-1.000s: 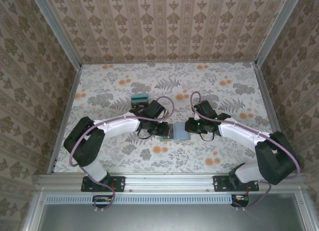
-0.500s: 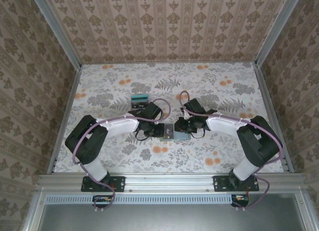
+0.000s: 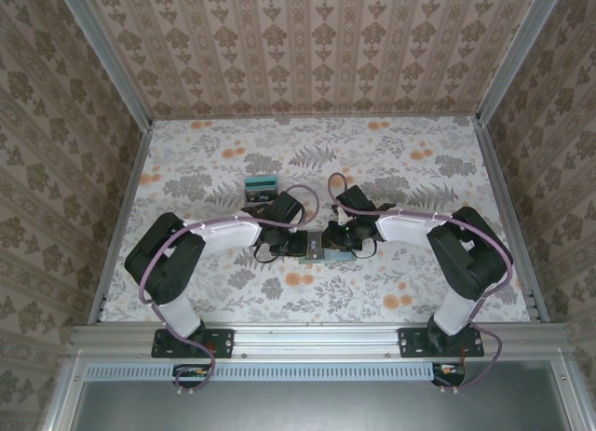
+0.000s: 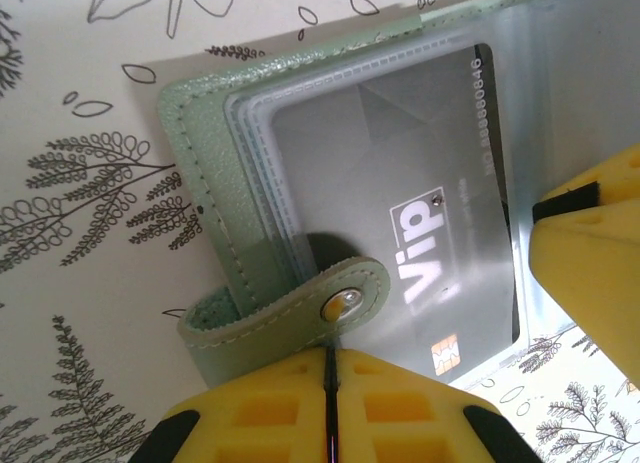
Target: Take the credit cards out of the card holder
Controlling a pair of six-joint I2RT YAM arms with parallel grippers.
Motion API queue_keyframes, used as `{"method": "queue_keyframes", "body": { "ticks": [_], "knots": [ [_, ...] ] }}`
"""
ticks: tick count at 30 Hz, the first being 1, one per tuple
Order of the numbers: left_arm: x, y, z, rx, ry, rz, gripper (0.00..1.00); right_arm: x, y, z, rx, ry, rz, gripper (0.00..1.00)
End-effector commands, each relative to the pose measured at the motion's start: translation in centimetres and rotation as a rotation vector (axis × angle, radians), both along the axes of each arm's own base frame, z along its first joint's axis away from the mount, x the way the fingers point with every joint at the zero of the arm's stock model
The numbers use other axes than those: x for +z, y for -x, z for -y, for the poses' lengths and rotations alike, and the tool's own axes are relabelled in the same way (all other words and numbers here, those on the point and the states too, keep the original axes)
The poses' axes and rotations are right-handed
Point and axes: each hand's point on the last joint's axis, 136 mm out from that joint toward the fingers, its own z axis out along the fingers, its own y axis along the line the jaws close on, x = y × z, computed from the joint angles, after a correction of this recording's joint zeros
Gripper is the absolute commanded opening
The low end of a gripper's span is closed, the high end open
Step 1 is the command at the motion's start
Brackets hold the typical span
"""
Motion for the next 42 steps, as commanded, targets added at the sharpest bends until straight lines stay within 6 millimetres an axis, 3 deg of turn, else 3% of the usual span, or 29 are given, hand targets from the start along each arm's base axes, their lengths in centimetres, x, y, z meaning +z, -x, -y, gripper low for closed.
{"method": "queue_keyframes", "body": {
  "ticks": [1,24,26,28,29,42],
  "knots": [
    [-1.2,0.8,-0.4,0.004,-0.036,-0.033,0.09,-0.3,0.1,-0.1,-0.01,0.013,-0.032,0.2],
    [-1.1,0.9,0.2,-0.01,-0.032,-0.041,0.09,-0.2,0.4,-2.3,0.027,-0.101,-0.069,0.18],
    [-1.1,0.9,0.1,-0.01,-0.034,-0.041,0.09,-0.3,0.5,-2.3,0.025,-0.104,-0.071,0.15],
    [-1.1,0.9,0.1,-0.011,-0.035,-0.041,0.09,-0.2,0.5,-2.3,0.024,-0.102,-0.067,0.05],
    [-1.1,0.9,0.0,-0.011,-0.039,-0.041,0.09,-0.1,0.5,-2.2,0.023,-0.098,-0.064,0.0],
    [-0.7,0.5,-1.4,0.016,-0.057,-0.028,0.09,0.8,0.5,1.8,-0.035,-0.029,-0.027,0.0]
  ]
}}
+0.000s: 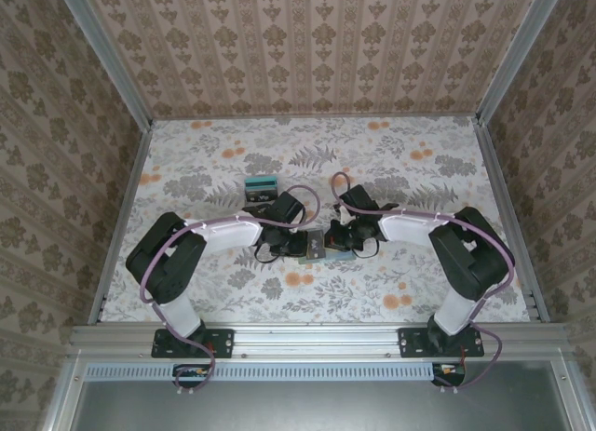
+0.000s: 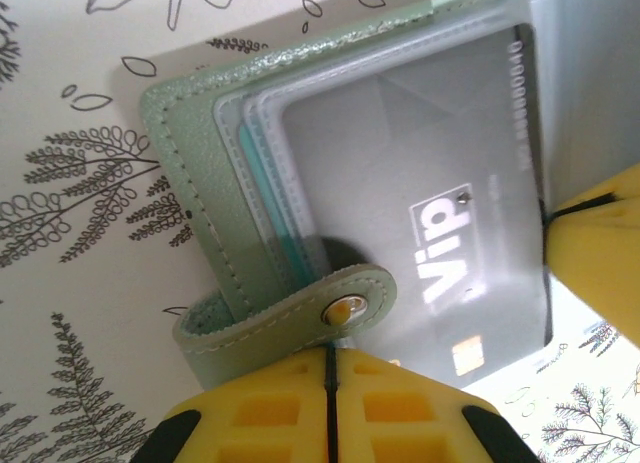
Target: Take the credit cards out of the card holder
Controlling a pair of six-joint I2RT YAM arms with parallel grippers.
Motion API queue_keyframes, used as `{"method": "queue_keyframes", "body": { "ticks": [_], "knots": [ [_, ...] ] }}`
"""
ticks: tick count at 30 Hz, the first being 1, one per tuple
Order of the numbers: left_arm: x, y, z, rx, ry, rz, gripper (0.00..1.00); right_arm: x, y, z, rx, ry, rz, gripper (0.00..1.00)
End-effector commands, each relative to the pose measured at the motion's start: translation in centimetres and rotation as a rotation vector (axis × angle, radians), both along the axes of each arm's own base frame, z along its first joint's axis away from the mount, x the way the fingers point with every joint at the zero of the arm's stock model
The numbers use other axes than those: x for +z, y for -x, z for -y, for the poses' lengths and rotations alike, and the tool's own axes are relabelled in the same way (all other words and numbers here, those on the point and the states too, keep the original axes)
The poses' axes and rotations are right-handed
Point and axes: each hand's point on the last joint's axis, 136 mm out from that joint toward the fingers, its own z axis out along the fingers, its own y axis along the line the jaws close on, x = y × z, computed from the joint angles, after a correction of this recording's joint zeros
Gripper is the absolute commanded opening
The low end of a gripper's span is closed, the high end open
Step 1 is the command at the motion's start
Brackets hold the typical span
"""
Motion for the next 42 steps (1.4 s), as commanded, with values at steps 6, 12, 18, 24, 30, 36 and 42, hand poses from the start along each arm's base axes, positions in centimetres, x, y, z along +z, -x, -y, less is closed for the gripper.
{"method": "queue_keyframes", "body": {
  "ticks": [6,12,18,24,30,36,42],
  "knots": [
    [0.4,0.1,-1.1,0.016,-0.026,-0.001,0.1,0.4,0.6,1.6,-0.015,0.015,-0.003,0.0],
    [0.5,0.1,-0.6,0.005,-0.011,0.0,0.12,0.7,0.3,1.1,-0.008,-0.008,0.011,0.08],
    [0.1,0.3,0.1,-0.013,-0.014,-0.014,0.12,0.3,0.4,1.0,-0.005,-0.004,-0.001,0.15],
    [0.0,0.4,1.1,-0.035,-0.013,-0.011,0.12,-0.4,0.9,1.1,-0.006,0.002,-0.015,0.16],
    [0.4,0.2,1.5,-0.047,-0.01,-0.001,0.19,-0.7,1.0,1.0,-0.006,0.002,-0.022,0.16],
    [0.9,0.0,1.8,-0.044,0.003,0.012,0.2,-1.0,1.1,1.0,-0.003,0.003,-0.029,0.17],
    [1.1,-0.2,2.5,-0.049,0.03,0.008,0.18,-1.3,1.2,0.9,-0.005,0.006,-0.038,0.17]
  ]
}}
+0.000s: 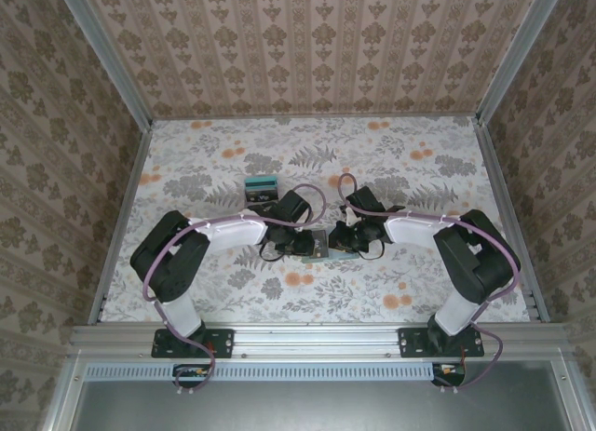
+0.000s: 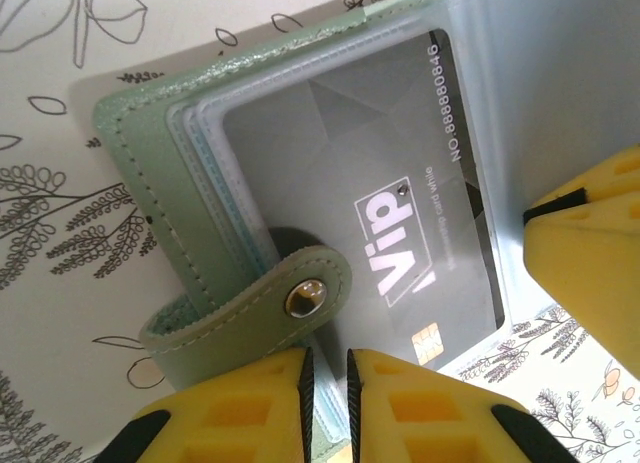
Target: Take the credit cards out of the card holder
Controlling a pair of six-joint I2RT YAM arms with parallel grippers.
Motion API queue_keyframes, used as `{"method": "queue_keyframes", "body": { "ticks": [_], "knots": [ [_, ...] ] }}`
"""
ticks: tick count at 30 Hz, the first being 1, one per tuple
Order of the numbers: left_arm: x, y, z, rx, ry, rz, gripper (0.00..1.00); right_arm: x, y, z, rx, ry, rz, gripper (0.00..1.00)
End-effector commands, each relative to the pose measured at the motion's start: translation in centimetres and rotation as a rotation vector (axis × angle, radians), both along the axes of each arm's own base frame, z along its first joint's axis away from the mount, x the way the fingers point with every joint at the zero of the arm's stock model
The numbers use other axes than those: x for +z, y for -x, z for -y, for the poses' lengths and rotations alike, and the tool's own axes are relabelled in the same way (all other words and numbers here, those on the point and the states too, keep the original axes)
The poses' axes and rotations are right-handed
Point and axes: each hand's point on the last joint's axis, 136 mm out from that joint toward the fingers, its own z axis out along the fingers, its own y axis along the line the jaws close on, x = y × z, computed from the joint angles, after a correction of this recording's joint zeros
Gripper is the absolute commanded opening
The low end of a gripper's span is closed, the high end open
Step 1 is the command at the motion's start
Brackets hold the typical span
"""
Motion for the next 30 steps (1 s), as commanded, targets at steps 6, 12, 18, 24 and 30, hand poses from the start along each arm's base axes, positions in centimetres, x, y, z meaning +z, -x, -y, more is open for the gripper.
{"method": "queue_keyframes", "body": {
  "ticks": [6,12,18,24,30],
  "knots": [
    [0.6,-0.2,1.4,-0.024,0.041,-0.004,0.19,-0.8,0.8,-0.1,0.011,0.003,-0.032,0.17],
    [-0.2,0.1,0.6,-0.015,-0.003,-0.019,0.18,-0.8,0.7,-0.1,0.013,0.005,-0.03,0.18],
    [0.3,-0.1,-0.8,0.005,-0.047,0.021,0.19,-0.8,0.7,-0.2,0.014,0.005,-0.032,0.18],
    [-0.5,0.4,-0.5,-0.015,-0.059,0.0,0.18,-0.8,0.6,-0.3,0.015,0.003,-0.032,0.18],
    [-1.3,0.7,0.3,-0.037,-0.057,-0.03,0.18,-1.0,0.7,-0.2,0.012,0.003,-0.038,0.18]
  ]
}}
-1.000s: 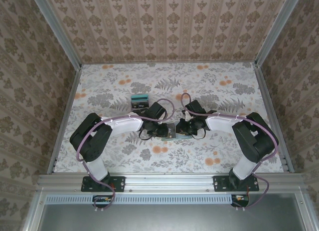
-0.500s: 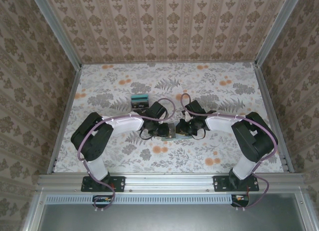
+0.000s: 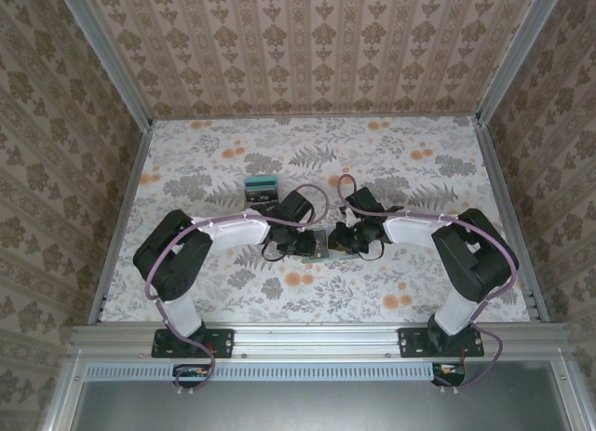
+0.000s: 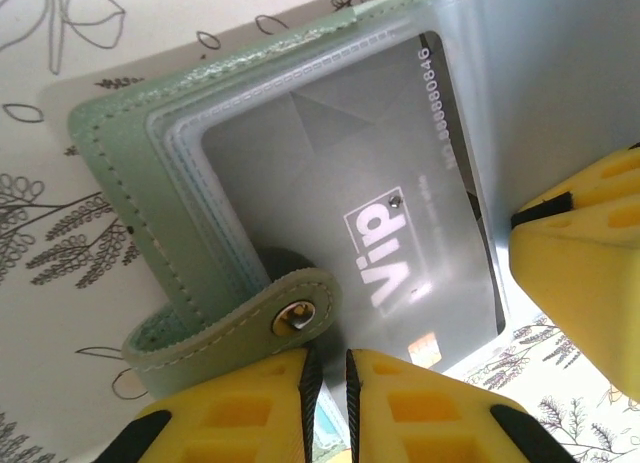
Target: Take the credit cards out of the card holder
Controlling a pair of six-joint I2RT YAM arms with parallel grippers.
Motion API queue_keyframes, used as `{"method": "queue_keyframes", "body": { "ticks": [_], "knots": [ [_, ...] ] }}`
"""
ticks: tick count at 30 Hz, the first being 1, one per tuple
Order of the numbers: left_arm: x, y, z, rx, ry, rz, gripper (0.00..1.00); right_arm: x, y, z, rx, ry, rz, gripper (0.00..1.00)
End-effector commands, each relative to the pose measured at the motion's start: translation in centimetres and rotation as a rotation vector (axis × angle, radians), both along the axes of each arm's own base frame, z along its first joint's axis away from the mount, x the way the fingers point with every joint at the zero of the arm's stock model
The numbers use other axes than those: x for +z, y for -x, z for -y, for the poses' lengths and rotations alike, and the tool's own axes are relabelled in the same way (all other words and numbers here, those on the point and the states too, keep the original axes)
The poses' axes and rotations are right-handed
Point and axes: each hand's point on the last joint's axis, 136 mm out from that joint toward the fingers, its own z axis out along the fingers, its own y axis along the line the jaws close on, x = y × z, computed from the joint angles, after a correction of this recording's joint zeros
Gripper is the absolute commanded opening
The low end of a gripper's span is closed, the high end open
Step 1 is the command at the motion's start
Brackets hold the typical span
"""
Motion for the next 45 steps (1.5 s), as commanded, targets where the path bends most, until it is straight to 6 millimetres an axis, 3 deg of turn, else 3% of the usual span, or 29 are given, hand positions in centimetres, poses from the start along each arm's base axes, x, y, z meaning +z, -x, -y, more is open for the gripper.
{"method": "queue_keyframes", "body": {
  "ticks": [1,8,22,33,35,38,45],
  "knots": [
    [-1.1,0.7,0.1,-0.028,-0.034,-0.033,0.18,-0.6,0.6,-0.2,0.012,-0.003,-0.028,0.18],
    [-0.9,0.8,1.4,-0.052,-0.005,-0.038,0.2,-0.7,0.7,-0.2,0.013,-0.003,-0.03,0.19],
    [-1.4,1.1,0.6,-0.048,-0.042,-0.05,0.18,0.3,-0.4,0.5,-0.004,0.002,-0.002,0.19],
    [-1.3,1.0,1.1,-0.055,-0.028,-0.049,0.17,-0.8,0.3,-0.7,0.012,-0.059,-0.054,0.19],
    [-1.4,1.0,1.0,-0.055,-0.028,-0.052,0.17,-0.9,0.4,-0.9,0.013,-0.066,-0.058,0.16],
    [-1.3,1.0,1.0,-0.053,-0.029,-0.048,0.17,-0.9,0.5,-0.7,0.007,-0.062,-0.054,0.0],
    [-1.4,1.0,-0.2,-0.034,-0.049,-0.048,0.16,-0.4,0.2,2.4,-0.052,-0.015,-0.029,0.0]
  ]
}}
